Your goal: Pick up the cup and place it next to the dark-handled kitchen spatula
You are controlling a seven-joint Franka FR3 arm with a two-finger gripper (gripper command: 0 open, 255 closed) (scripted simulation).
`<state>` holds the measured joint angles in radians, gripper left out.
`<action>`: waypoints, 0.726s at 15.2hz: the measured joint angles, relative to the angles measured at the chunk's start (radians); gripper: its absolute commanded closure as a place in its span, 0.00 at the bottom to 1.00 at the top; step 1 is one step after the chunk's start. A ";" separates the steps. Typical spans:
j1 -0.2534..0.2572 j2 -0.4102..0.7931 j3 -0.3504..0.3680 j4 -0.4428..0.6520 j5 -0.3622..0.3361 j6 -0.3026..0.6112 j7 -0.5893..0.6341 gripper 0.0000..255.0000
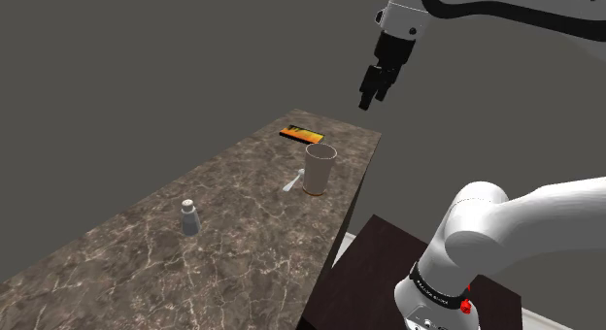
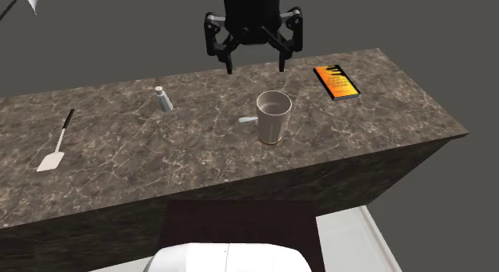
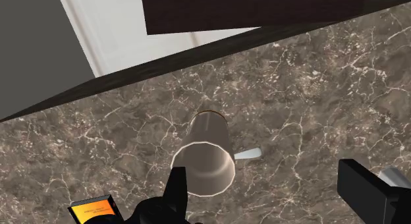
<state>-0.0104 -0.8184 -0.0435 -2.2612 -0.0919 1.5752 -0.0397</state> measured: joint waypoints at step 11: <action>0.007 0.173 -0.025 -0.146 -0.014 0.299 -0.006 0.00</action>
<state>-0.0039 -0.6456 -0.0686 -2.4070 -0.1057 1.8746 -0.0460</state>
